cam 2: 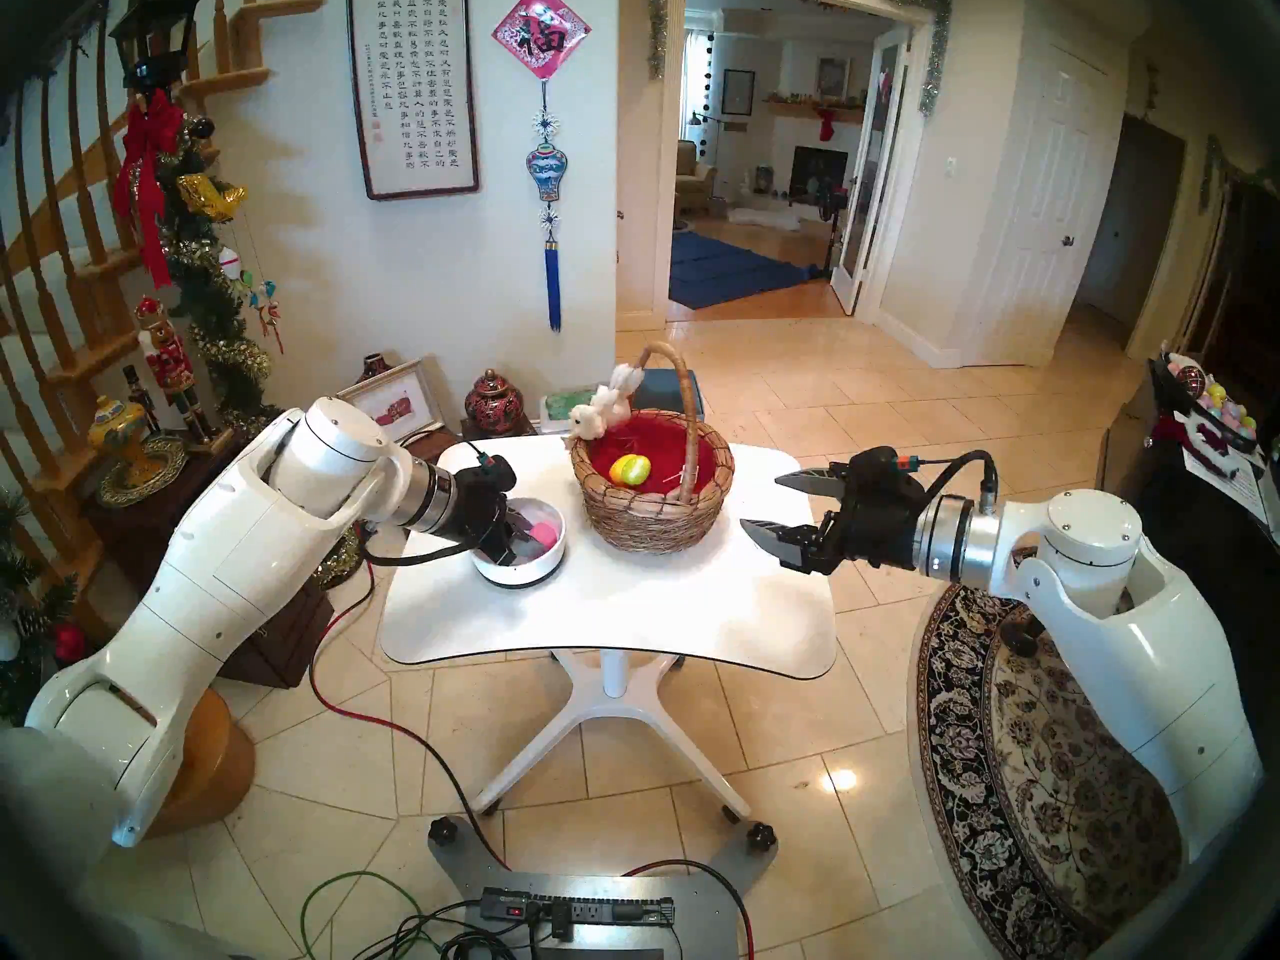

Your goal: Put easter egg into basket

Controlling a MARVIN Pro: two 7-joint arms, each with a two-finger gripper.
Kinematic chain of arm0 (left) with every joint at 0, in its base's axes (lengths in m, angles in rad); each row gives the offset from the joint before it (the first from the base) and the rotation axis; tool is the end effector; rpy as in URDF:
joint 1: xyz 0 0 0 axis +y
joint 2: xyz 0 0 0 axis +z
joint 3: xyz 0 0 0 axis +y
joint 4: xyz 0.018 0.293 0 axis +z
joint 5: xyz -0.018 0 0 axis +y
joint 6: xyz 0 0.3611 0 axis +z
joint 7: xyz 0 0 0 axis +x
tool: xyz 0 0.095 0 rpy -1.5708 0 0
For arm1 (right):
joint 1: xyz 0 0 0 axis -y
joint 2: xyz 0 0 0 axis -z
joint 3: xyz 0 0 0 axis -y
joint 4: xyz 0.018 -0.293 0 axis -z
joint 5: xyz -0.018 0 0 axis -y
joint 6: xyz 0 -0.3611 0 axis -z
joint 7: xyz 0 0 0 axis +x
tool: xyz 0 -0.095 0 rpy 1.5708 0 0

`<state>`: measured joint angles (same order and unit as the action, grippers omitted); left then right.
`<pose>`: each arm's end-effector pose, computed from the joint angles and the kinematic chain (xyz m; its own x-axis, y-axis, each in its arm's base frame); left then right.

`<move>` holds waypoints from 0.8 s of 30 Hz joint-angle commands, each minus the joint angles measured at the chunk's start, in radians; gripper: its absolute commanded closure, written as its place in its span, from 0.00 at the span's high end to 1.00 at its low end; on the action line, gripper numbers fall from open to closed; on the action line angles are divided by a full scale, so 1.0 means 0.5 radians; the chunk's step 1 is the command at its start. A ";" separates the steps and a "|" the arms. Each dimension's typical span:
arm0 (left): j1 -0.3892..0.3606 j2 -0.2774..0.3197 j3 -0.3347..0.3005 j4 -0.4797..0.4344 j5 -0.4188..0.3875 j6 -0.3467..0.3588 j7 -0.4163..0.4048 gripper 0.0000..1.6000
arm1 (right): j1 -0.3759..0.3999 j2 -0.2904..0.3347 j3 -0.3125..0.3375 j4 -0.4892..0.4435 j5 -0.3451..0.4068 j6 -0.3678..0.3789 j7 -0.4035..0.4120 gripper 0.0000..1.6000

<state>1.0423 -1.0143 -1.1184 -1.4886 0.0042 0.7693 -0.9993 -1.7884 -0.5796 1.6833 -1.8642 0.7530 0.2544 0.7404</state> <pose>0.5179 -0.0127 -0.2244 0.3894 -0.6295 0.6724 -0.8400 -0.5422 -0.0212 0.3982 -0.1251 -0.1851 0.1711 0.2640 0.9492 0.7798 -0.6251 0.0333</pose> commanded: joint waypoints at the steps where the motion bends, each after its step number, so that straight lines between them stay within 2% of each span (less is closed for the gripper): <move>1: -0.028 0.004 -0.058 -0.033 -0.034 0.024 -0.012 0.34 | 0.001 0.006 0.011 -0.004 -0.003 -0.005 0.001 1.00; 14: -0.062 0.014 -0.193 -0.062 -0.119 0.074 -0.064 0.38 | 0.001 0.007 0.010 -0.003 -0.002 -0.005 0.001 1.00; 24: -0.039 0.043 -0.202 -0.080 -0.152 0.079 -0.065 0.39 | 0.000 0.008 0.010 -0.004 -0.001 -0.006 0.000 1.00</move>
<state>1.0342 -0.9997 -1.2089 -1.5166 -0.0579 0.8168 -1.0112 -1.7885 -0.5788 1.6827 -1.8641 0.7540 0.2540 0.7397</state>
